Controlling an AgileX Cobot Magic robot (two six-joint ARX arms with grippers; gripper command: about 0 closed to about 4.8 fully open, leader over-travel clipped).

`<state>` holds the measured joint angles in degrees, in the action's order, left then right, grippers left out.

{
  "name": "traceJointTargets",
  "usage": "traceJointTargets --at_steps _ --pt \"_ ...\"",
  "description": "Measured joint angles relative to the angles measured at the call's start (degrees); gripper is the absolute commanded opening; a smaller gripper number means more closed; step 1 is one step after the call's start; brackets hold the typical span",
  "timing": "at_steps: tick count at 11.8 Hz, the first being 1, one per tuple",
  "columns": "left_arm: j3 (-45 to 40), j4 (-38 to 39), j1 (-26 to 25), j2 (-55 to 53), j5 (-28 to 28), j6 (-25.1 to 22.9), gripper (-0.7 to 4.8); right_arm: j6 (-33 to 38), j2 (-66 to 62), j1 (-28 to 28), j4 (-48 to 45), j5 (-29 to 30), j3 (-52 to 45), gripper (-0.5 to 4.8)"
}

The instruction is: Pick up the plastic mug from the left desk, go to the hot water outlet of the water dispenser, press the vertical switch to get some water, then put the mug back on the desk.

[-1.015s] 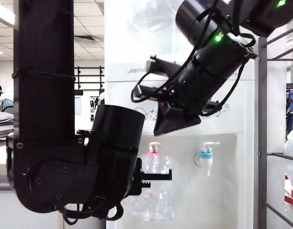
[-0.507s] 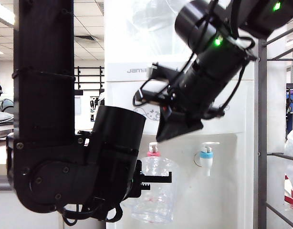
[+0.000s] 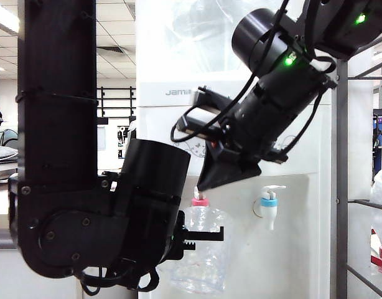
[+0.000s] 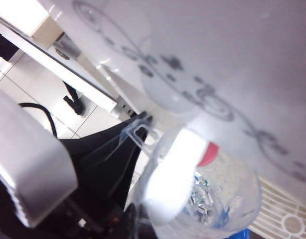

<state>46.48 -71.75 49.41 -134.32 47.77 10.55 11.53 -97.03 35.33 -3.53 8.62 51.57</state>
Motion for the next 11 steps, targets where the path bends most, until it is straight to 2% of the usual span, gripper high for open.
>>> traceJointTargets --at_steps 11 --pt "0.0 0.0 0.0 0.0 -0.02 0.0 -0.05 -0.28 -0.72 -0.55 1.62 2.75 0.35 -0.02"
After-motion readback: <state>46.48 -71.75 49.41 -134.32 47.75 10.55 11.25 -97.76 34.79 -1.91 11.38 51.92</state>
